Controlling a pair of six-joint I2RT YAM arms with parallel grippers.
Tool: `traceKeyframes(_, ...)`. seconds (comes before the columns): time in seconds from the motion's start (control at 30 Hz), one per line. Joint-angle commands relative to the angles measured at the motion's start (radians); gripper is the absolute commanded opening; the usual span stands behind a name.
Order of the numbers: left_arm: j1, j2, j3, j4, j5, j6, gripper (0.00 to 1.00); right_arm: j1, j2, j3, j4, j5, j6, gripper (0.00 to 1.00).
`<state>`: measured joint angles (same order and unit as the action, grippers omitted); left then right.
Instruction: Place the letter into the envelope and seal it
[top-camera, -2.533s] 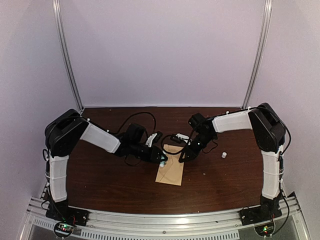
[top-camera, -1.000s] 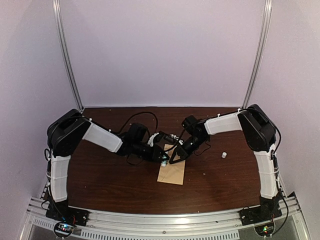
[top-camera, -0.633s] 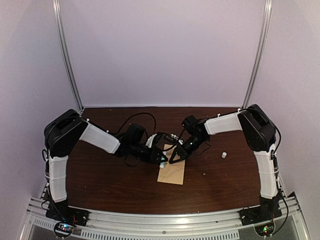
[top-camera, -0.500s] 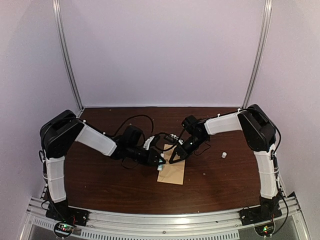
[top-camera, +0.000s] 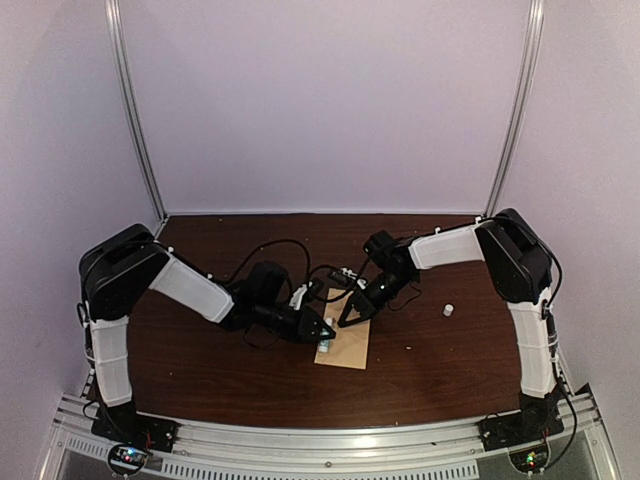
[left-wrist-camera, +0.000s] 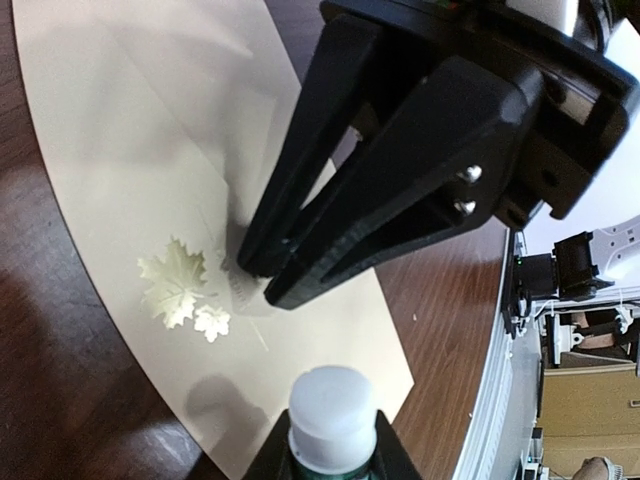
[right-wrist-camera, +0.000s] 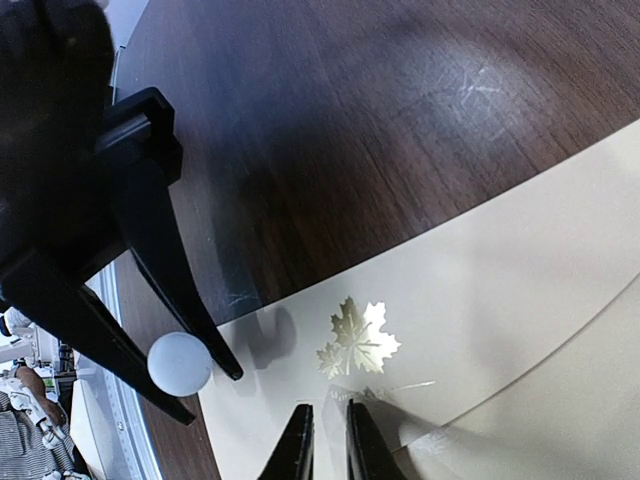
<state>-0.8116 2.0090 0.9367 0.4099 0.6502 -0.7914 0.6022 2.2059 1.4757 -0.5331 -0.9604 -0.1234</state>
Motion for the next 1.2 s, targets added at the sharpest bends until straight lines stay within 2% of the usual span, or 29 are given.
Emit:
traceKeyframes(0.0, 0.001, 0.03, 0.006, 0.009, -0.026, -0.007, 0.0, 0.003, 0.026, 0.005, -0.004, 0.023, -0.002, 0.13)
traceKeyframes(0.53, 0.005, 0.06, 0.031, -0.04, -0.036, 0.032, 0.0, 0.048, 0.02, 0.005, -0.068, -0.054, -0.048, 0.14)
traceKeyframes(0.9, 0.015, 0.059, 0.027, -0.059, -0.03, 0.056, 0.0, -0.025, 0.01, 0.01, -0.032, 0.025, -0.014, 0.13)
traceKeyframes(1.17, 0.041, 0.06, 0.043, -0.109, -0.019, 0.097, 0.0, -0.03, 0.018, 0.051, -0.076, 0.073, -0.033, 0.13)
